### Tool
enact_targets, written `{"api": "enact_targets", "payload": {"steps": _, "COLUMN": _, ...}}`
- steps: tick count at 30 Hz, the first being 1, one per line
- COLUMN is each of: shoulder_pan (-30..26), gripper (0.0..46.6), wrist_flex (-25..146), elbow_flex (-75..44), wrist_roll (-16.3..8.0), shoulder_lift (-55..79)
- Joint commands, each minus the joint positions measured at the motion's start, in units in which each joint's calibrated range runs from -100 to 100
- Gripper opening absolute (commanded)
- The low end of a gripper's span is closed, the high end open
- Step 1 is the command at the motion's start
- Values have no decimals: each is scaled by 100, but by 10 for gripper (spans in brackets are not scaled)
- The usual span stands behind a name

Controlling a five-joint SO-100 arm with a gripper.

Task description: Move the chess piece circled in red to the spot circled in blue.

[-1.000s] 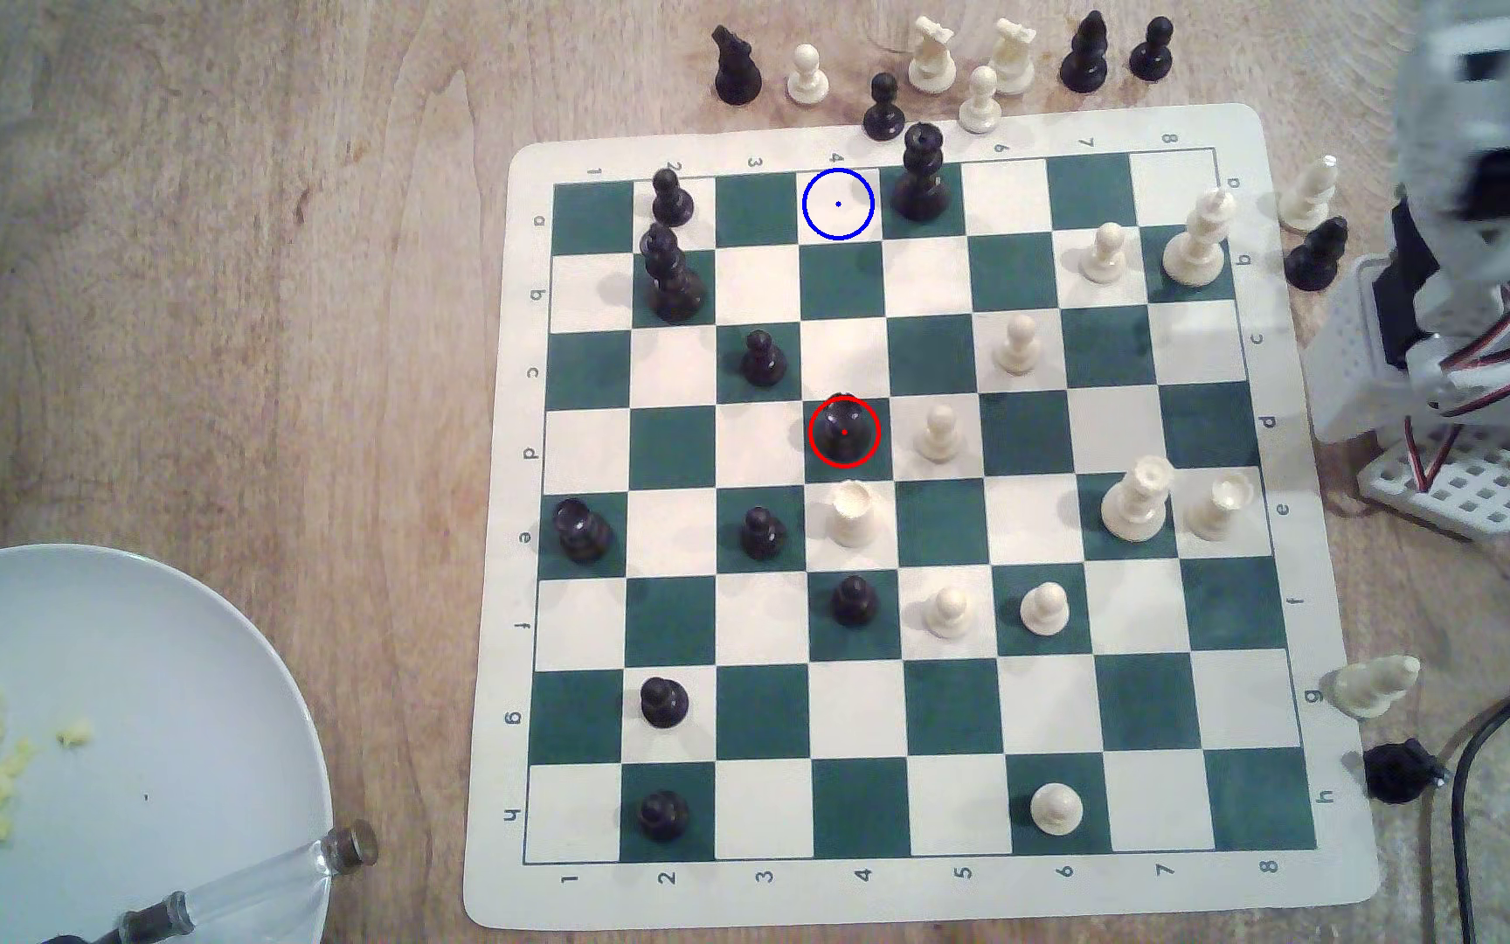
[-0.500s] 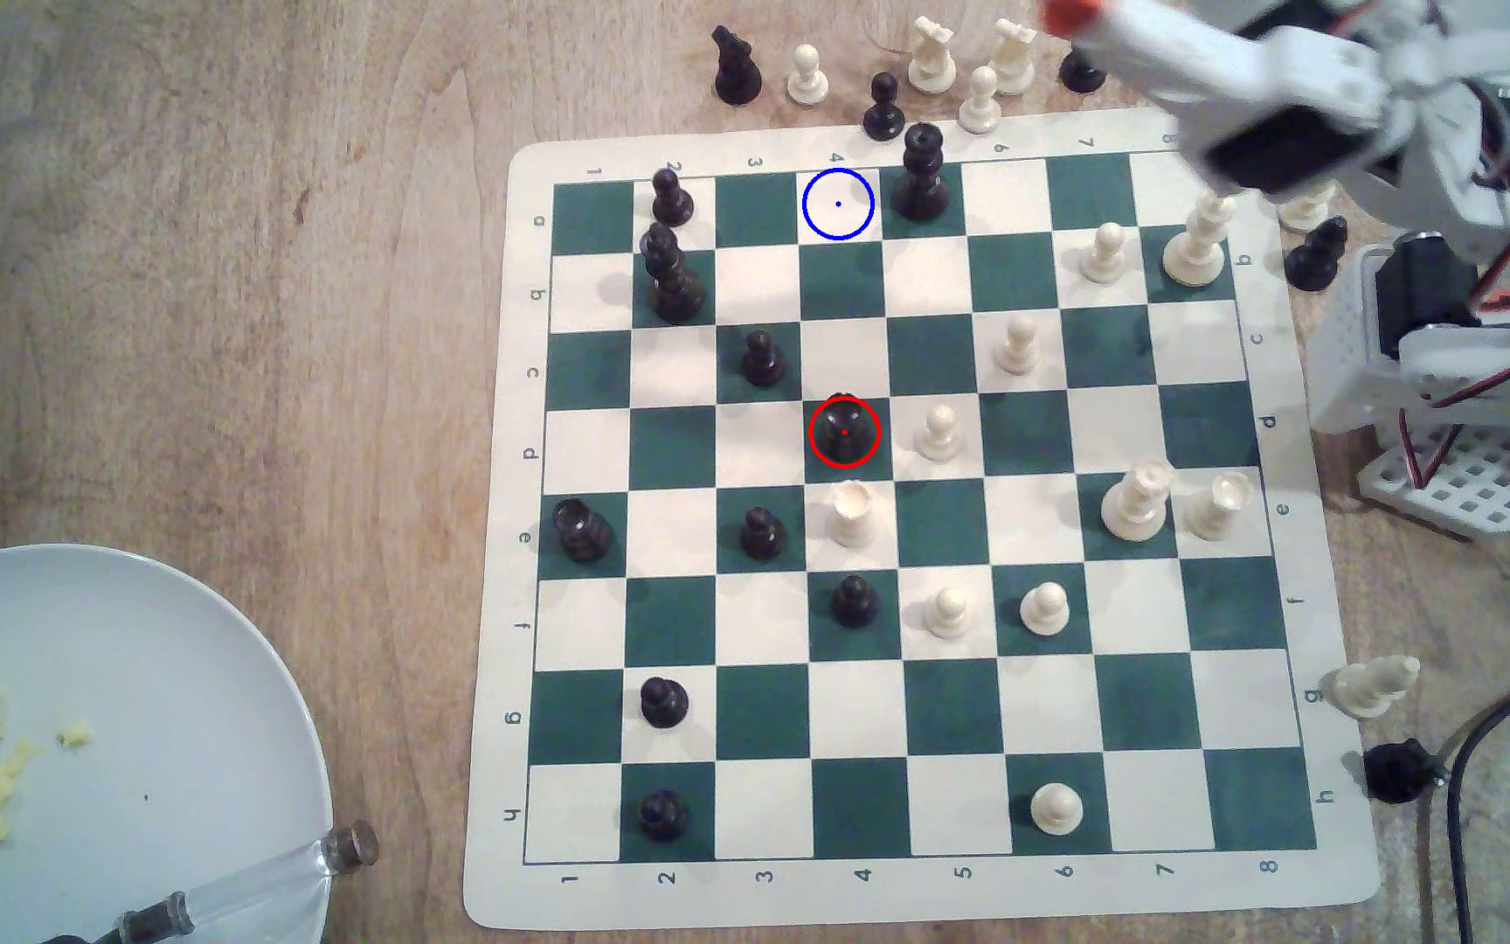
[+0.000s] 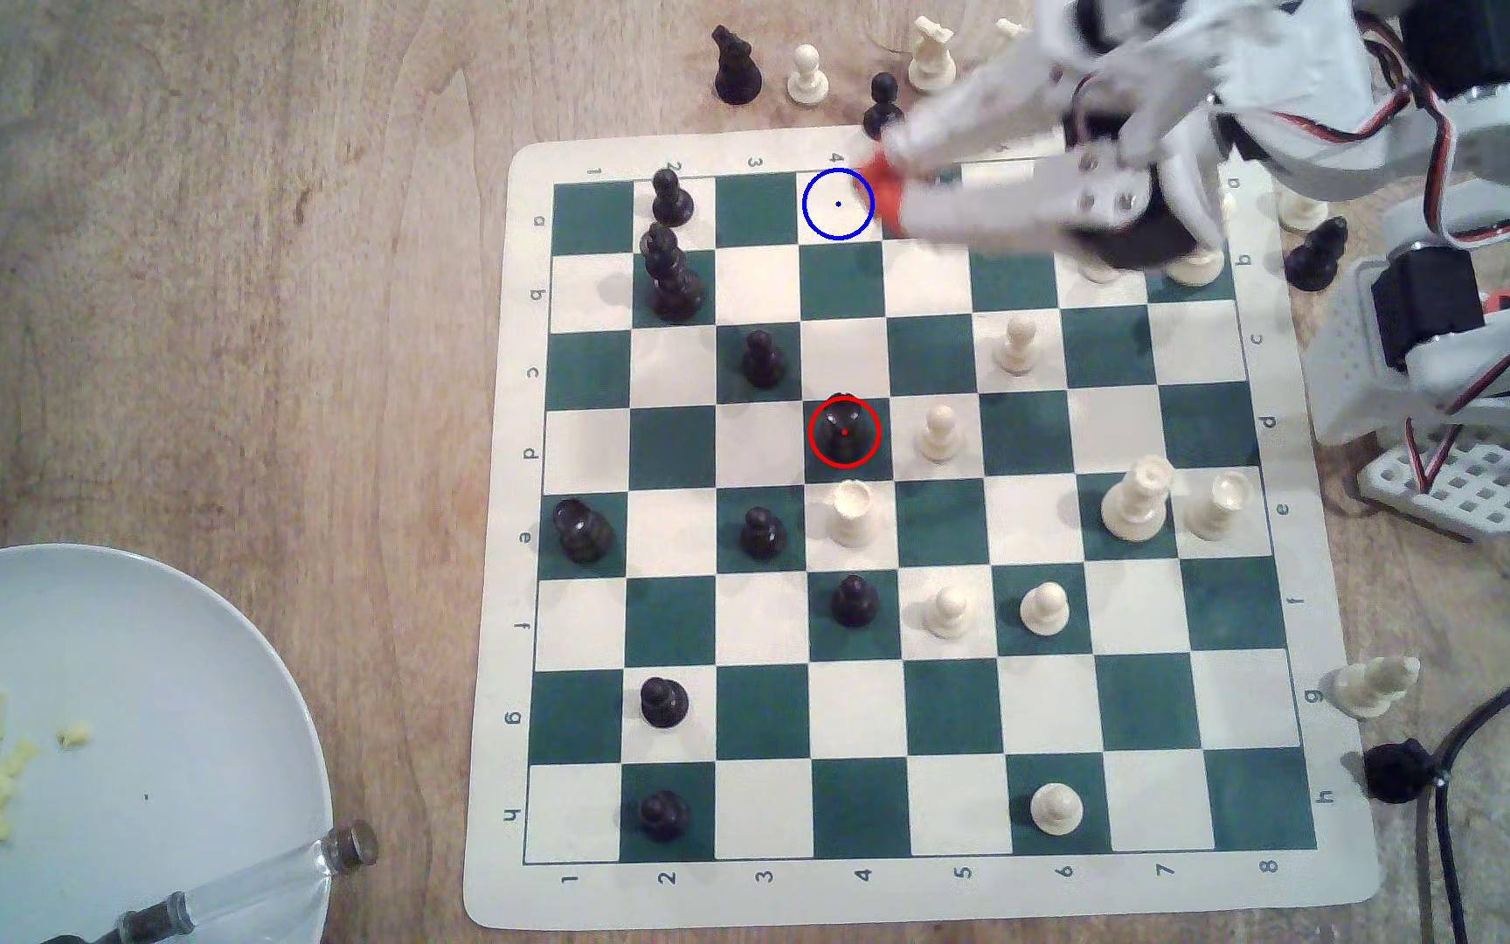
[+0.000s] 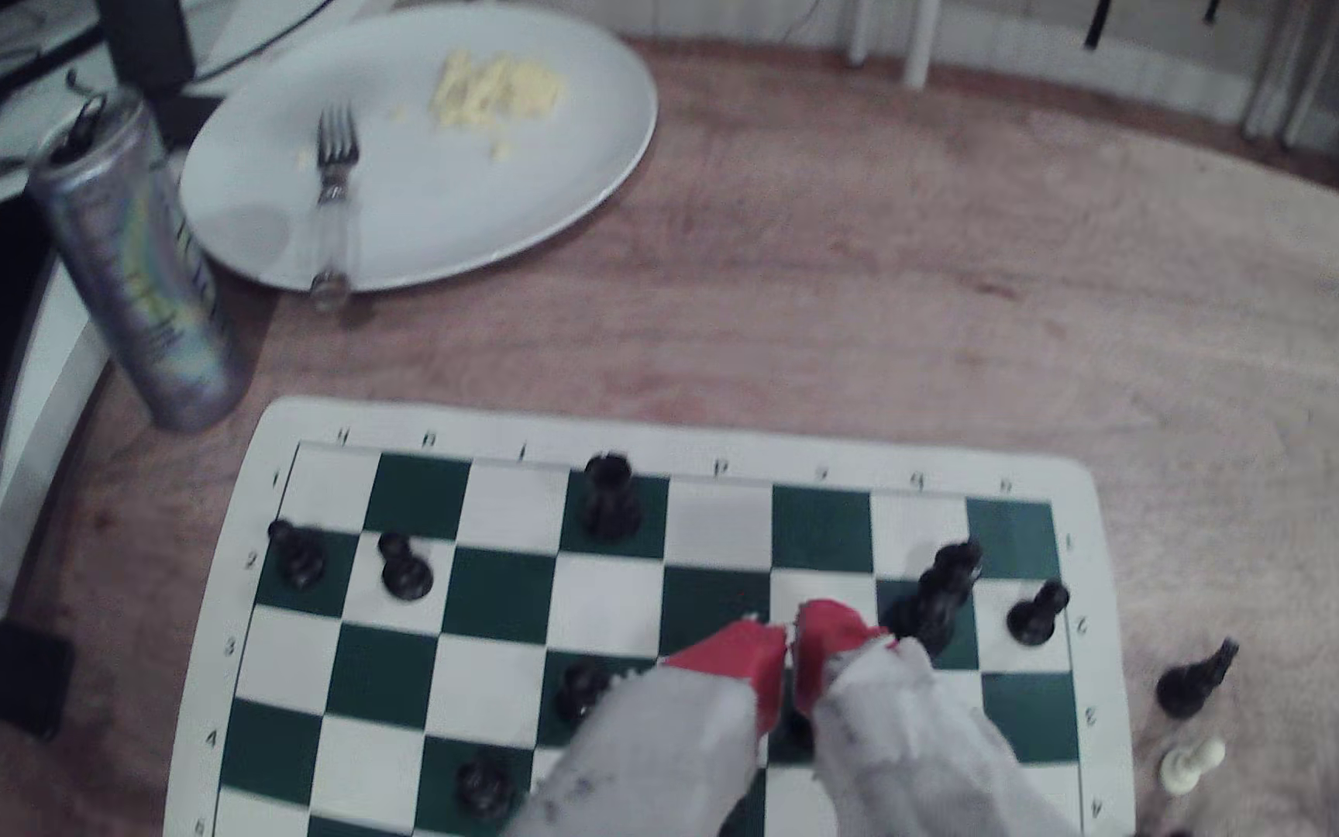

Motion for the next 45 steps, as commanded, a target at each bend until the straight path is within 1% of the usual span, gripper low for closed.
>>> {"api": "enact_targets", "payload": {"steps": 1, "shoulder_pan": -54, "gripper": 3, "wrist_flex": 1682, "elbow_flex": -2127, "wrist_roll": -205, "shoulder_lift": 1033}}
{"api": "enact_targets", "payload": {"steps": 3, "shoulder_pan": 9, "gripper": 9, "wrist_flex": 2215, "elbow_flex": -2653, "wrist_roll": -308, "shoulder_lift": 1560}}
{"api": "enact_targets", "payload": {"steps": 5, "shoulder_pan": 142, "gripper": 9, "wrist_flex": 2305, "elbow_flex": -2970, "wrist_roll": -469, "shoulder_lift": 1950}}
{"api": "enact_targets", "payload": {"steps": 8, "shoulder_pan": 228, "gripper": 13, "wrist_flex": 2723, "elbow_flex": -3605, "wrist_roll": -513, "shoulder_lift": 2595}}
{"api": "enact_targets", "payload": {"steps": 11, "shoulder_pan": 71, "gripper": 16, "wrist_flex": 2993, "elbow_flex": -3931, "wrist_roll": -620, "shoulder_lift": 2969}}
{"api": "enact_targets", "payload": {"steps": 16, "shoulder_pan": -109, "gripper": 33, "wrist_flex": 3140, "elbow_flex": -3922, "wrist_roll": -752, "shoulder_lift": 3232}}
{"api": "enact_targets", "payload": {"steps": 19, "shoulder_pan": -179, "gripper": 39, "wrist_flex": 3099, "elbow_flex": -3750, "wrist_roll": -752, "shoulder_lift": 3257}}
{"api": "enact_targets", "payload": {"steps": 23, "shoulder_pan": -328, "gripper": 69, "wrist_flex": 2239, "elbow_flex": -2481, "wrist_roll": -752, "shoulder_lift": 2943}}
{"api": "enact_targets", "payload": {"steps": 26, "shoulder_pan": -343, "gripper": 72, "wrist_flex": 1863, "elbow_flex": -2000, "wrist_roll": -762, "shoulder_lift": 2926}}
{"api": "enact_targets", "payload": {"steps": 29, "shoulder_pan": -312, "gripper": 78, "wrist_flex": 1641, "elbow_flex": -1801, "wrist_roll": -767, "shoulder_lift": 3003}}
{"api": "enact_targets", "payload": {"steps": 38, "shoulder_pan": -62, "gripper": 99, "wrist_flex": 1265, "elbow_flex": -1710, "wrist_roll": -752, "shoulder_lift": 3555}}
{"api": "enact_targets", "payload": {"steps": 42, "shoulder_pan": -15, "gripper": 100, "wrist_flex": 1199, "elbow_flex": -1674, "wrist_roll": -728, "shoulder_lift": 3860}}
{"api": "enact_targets", "payload": {"steps": 45, "shoulder_pan": -31, "gripper": 109, "wrist_flex": 1175, "elbow_flex": -1665, "wrist_roll": -733, "shoulder_lift": 4004}}
